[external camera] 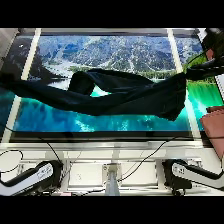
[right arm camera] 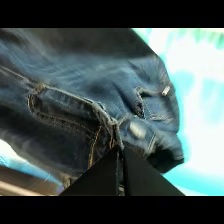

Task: Fold the clothes and pants, and hang the long-sleeved shirts on hangers.

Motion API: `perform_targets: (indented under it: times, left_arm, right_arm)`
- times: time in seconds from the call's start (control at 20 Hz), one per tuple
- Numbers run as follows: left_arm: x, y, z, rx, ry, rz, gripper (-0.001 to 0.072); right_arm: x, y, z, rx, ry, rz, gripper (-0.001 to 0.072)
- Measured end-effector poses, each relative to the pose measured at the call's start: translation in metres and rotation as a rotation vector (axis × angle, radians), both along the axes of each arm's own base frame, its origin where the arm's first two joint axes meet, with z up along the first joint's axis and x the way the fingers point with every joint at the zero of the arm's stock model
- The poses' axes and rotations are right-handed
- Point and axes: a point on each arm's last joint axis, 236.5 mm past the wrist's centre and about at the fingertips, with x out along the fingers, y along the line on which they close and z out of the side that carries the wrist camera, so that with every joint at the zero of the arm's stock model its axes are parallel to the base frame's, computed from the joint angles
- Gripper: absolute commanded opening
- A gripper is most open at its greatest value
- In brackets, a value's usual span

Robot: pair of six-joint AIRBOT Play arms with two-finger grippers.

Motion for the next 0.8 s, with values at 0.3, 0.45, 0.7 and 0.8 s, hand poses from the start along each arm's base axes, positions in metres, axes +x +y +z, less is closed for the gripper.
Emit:
perform_targets:
  times: [0.3,0.45,0.7,0.8]
  left_arm:
    - [-0.012,0.017,-0.091,-0.002,0.296,0.018,0.0027]
    - [-0.016,0.023,-0.109,0.015,0.361,0.02,0.0026]
    - [-0.025,0.04,-0.112,0.092,0.428,0.009,0.0026]
    - [-0.029,0.047,-0.109,0.121,0.454,-0.004,0.0026]
  right_arm:
    - [-0.05,-0.002,-0.148,0.047,0.476,-0.032,0.0068]
    - [-0.073,-0.001,-0.181,0.055,0.602,-0.034,0.0396]
    - [-0.07,-0.009,-0.186,0.041,0.605,-0.058,0.0417]
    - [-0.063,-0.017,-0.171,0.042,0.578,-0.088,0.0417]
